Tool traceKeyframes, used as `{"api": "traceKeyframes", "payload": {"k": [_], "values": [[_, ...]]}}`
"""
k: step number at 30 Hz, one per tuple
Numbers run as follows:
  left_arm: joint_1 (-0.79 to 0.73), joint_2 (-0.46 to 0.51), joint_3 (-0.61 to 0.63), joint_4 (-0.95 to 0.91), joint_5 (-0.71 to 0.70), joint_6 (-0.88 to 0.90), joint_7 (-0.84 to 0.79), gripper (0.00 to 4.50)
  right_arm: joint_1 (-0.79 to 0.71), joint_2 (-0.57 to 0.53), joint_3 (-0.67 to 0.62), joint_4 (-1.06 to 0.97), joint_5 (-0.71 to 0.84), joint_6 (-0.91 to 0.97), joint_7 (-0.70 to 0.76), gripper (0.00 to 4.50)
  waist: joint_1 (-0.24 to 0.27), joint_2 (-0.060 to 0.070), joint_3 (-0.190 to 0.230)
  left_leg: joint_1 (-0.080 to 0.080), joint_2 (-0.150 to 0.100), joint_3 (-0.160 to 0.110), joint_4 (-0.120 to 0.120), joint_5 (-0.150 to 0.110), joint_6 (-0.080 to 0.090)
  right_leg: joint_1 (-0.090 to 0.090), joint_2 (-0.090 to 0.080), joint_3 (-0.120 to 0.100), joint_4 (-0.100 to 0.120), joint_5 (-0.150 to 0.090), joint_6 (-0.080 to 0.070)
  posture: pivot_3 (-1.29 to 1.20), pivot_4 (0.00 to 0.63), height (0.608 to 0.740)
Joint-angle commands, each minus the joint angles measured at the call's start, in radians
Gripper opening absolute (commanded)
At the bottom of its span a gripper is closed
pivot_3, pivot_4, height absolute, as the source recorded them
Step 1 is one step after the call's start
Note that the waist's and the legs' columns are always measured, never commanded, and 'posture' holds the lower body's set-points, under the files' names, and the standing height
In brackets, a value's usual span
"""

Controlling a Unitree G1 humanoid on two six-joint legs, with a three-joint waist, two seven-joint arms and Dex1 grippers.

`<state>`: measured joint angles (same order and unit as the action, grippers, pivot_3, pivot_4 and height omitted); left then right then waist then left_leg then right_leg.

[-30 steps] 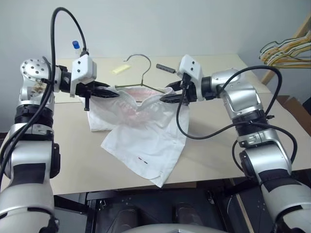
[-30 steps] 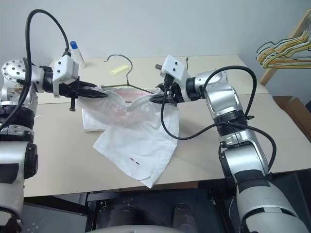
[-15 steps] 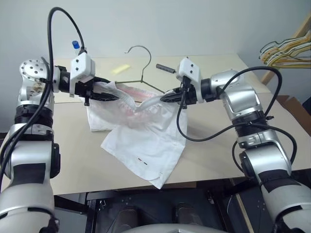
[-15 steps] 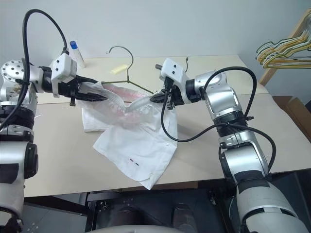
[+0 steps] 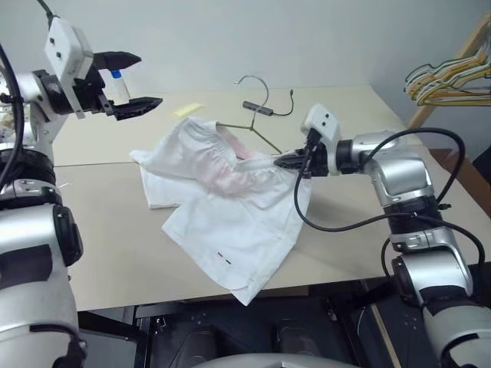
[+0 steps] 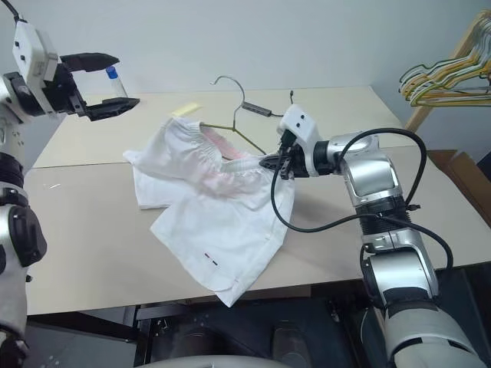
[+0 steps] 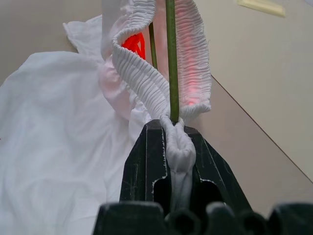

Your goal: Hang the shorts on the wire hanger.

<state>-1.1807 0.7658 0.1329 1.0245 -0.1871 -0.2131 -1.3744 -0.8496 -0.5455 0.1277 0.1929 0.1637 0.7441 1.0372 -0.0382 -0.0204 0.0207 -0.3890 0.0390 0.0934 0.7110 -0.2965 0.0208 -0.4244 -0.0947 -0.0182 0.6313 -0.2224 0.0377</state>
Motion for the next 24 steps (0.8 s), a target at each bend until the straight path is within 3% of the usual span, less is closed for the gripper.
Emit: {"api": "traceKeyframes", "payload": {"k": [1,7,11,19,22,24], "values": [[0.042,-0.036,0.064,-0.099,-0.122,0.054,-0.082,4.5,0.033,-0.067,-0.114,-0.141,0.027,0.232,-0.114,0.11,0.0,0.0,0.0,-0.001,0.0,0.0,0.0,0.0,0.0,0.0,0.0,0.0,0.0,0.0,0.0,-0.04,0.0,0.74],[0.208,-0.093,0.124,-0.345,-0.274,0.21,-0.089,4.5,0.099,-0.088,-0.306,-0.279,0.057,0.565,-0.309,0.11,-0.026,0.0,0.0,-0.001,0.0,0.0,0.001,0.0,0.0,-0.001,0.0,0.001,0.0,0.0,0.0,-0.07,0.0,0.74],[0.354,-0.202,0.123,-0.584,-0.382,0.332,-0.025,4.5,0.124,-0.116,-0.404,-0.307,0.014,0.726,-0.444,0.11,-0.033,0.001,-0.001,0.0,0.0,-0.001,0.0,-0.001,0.001,0.0,-0.001,0.003,0.0,0.0,0.0,-0.09,0.0,0.74],[0.431,-0.341,0.081,-0.819,-0.428,0.45,0.168,4.5,0.032,-0.095,-0.596,-0.243,-0.122,0.859,-0.731,0.11,-0.04,0.003,-0.002,0.002,-0.002,-0.004,0.001,-0.002,0.003,0.001,-0.002,0.006,-0.001,0.002,0.003,-0.12,0.0,0.74],[0.449,-0.37,0.078,-0.868,-0.442,0.464,0.214,4.5,-0.009,-0.065,-0.55,-0.197,-0.224,0.87,-0.886,0.11,-0.056,0.005,-0.003,0.003,-0.002,-0.005,0.0,-0.002,0.003,0.001,-0.002,0.008,-0.001,0.002,0.003,-0.13,0.0,0.74],[0.465,-0.38,0.076,-0.901,-0.45,0.473,0.232,4.5,-0.034,-0.024,-0.585,-0.192,-0.259,0.848,-0.955,0.11,-0.067,0.006,-0.004,0.004,-0.002,-0.005,0.0,-0.002,0.003,0.002,-0.002,0.008,-0.001,0.002,0.003,-0.13,0.0,0.74]]}}
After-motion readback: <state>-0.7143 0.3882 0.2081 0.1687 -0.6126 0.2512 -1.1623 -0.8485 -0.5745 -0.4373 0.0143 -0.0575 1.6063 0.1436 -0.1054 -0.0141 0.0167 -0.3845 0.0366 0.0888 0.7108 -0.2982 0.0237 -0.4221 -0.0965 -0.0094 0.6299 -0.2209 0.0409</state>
